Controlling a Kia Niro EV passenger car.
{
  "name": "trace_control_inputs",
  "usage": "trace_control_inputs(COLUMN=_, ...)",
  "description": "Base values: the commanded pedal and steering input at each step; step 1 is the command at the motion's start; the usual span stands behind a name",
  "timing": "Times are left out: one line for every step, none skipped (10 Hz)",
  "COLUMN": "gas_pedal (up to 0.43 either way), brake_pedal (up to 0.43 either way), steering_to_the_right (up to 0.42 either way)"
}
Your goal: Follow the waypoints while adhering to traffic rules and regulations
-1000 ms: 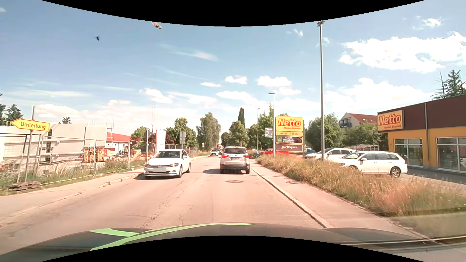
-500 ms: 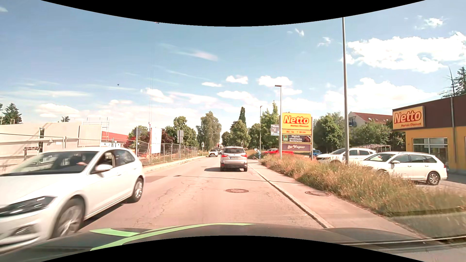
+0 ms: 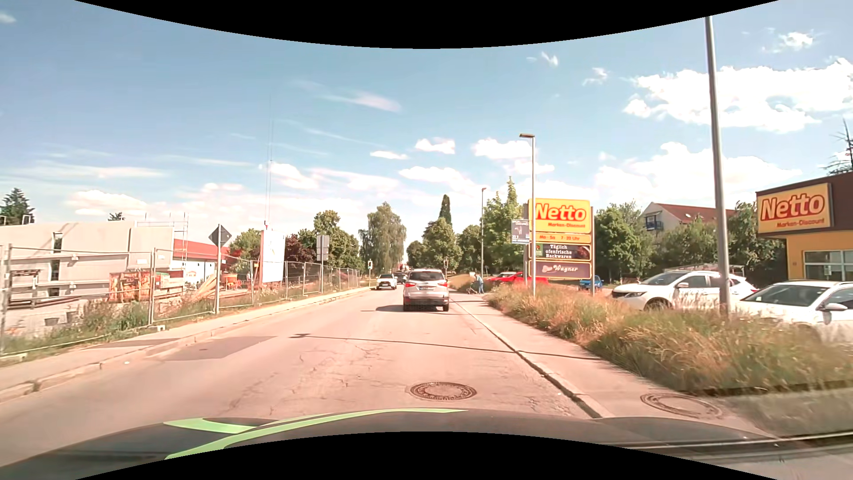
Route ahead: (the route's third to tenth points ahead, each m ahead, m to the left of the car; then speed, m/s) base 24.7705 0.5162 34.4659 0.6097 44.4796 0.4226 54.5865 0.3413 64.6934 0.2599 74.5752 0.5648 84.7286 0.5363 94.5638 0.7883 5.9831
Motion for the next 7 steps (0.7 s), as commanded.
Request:
trace_control_inputs(gas_pedal=0.240, brake_pedal=0.000, steering_to_the_right=-0.006)
trace_control_inputs(gas_pedal=0.240, brake_pedal=0.000, steering_to_the_right=-0.006)
trace_control_inputs(gas_pedal=0.240, brake_pedal=0.000, steering_to_the_right=-0.006)
trace_control_inputs(gas_pedal=0.240, brake_pedal=0.000, steering_to_the_right=-0.005)
trace_control_inputs(gas_pedal=0.240, brake_pedal=0.000, steering_to_the_right=-0.006)
trace_control_inputs(gas_pedal=0.228, brake_pedal=0.000, steering_to_the_right=-0.005)
trace_control_inputs(gas_pedal=0.228, brake_pedal=0.000, steering_to_the_right=-0.006)
